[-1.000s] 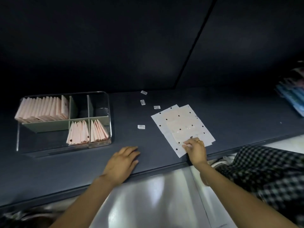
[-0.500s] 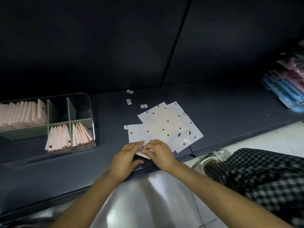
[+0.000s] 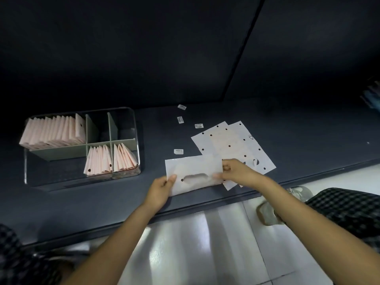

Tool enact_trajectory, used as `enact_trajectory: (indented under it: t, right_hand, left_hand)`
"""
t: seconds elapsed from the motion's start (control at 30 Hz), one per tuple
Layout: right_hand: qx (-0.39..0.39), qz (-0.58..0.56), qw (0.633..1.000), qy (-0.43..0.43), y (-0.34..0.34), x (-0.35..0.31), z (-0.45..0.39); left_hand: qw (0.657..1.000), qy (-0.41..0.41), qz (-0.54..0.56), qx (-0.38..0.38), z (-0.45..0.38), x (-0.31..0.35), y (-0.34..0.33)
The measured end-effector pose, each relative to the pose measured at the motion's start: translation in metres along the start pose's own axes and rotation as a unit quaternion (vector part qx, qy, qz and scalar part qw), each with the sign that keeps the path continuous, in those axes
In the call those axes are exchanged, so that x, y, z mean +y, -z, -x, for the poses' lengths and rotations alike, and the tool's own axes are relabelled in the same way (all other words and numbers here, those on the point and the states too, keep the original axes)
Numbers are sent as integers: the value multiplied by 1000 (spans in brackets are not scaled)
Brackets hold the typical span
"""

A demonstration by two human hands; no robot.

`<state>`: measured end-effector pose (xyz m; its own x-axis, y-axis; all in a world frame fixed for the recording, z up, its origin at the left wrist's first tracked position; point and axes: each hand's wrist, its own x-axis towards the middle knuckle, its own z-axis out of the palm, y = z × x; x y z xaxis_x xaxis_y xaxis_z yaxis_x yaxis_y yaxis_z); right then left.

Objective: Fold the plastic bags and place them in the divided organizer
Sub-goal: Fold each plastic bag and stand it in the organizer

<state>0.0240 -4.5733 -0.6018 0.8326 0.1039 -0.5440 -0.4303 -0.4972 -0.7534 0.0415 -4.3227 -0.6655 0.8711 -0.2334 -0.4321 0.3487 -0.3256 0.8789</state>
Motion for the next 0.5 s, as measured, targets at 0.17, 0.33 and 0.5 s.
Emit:
enact_trajectory:
  t: [0.17, 0.33, 0.5]
  right_hand:
    - [148, 5, 988, -38, -17, 11, -28]
    - [196, 72, 973, -99, -26, 15, -53]
    - [208, 113, 964, -124, -27, 19, -63]
  left_hand:
    - [993, -55, -33, 95, 3, 6, -3]
    - [898, -284, -300, 150, 12, 6, -7]
    - [782, -341, -522, 4, 27, -16, -26]
